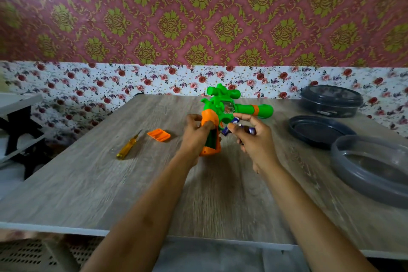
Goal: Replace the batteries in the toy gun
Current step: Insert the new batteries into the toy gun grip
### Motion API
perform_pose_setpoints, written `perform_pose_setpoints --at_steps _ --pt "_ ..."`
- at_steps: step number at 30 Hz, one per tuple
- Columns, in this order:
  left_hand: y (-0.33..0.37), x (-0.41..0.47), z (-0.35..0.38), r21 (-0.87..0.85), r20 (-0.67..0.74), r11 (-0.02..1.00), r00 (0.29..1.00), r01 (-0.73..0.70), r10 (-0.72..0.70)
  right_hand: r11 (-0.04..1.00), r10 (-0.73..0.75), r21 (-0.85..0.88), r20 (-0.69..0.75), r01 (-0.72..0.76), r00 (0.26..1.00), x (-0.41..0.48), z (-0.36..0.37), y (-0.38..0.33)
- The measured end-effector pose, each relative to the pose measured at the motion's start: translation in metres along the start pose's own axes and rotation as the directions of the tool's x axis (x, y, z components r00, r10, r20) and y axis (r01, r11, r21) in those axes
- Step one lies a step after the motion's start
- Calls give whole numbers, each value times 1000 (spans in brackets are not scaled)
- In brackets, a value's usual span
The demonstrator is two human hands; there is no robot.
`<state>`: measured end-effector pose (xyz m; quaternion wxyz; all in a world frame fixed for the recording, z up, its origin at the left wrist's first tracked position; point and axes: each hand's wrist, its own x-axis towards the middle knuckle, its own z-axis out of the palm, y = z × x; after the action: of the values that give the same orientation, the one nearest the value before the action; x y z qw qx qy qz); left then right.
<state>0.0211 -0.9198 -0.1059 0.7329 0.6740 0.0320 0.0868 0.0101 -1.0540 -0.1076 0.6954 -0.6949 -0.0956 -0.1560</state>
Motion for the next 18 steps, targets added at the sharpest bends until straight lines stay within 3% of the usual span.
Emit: perform_pose_setpoints --at_steps 3,6,11,18 --pt "-3 1 5 -32 -26 999 999 -42 41 967 -209 -157 -52 199 977 4 15 12" --pt "-5 1 10 -20 -56 998 996 -64 63 883 -379 -302 -10 358 925 6 20 19" --pt "-10 3 10 -91 -104 996 994 -25 16 831 -415 -380 62 406 908 7 17 26" --pt "-11 0 10 -23 -114 999 993 -28 25 806 -420 -442 44 395 906 7 17 27"
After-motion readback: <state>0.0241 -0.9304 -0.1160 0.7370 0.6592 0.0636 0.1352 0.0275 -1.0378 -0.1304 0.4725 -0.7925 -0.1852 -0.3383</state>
